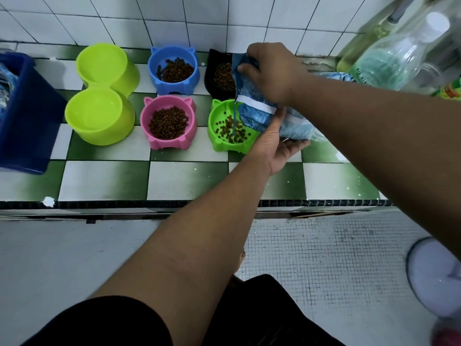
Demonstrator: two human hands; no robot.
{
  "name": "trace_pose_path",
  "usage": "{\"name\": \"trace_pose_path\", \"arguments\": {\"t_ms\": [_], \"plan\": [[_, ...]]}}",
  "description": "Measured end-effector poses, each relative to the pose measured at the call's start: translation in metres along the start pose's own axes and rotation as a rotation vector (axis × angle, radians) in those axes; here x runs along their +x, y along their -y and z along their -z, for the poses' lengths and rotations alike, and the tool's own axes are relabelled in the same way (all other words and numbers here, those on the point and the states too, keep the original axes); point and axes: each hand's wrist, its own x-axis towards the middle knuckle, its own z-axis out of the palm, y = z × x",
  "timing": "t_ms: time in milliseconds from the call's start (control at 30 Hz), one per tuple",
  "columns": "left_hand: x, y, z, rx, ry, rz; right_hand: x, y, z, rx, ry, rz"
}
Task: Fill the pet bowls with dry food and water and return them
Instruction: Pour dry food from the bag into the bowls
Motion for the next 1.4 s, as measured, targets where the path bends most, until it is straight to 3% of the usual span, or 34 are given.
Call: {"name": "trace_pose_path", "arguments": {"t_ms": [500,733,1067,1400], "plan": [[0.003,0.003,0.001,0.032,-0.011,-0.001,-0.004,-0.006,-0.003,0.015,-0.015,-0.004],[-0.004,0.005,0.001,0.157,-0.014,-0.019,-0.013,-0.013,0.001,0.052,-0.071,-0.036],[-0.028,-0.005,0.005,0.308,0.003,-0.08,-0.042,-0.018,0.017,0.217,-0.238,-0.084],[-0.05,-0.031,0.021,0.547,-0.073,-0.177,-0.076,-0.037,0.008,0.556,-0.52,-0.303]]}}
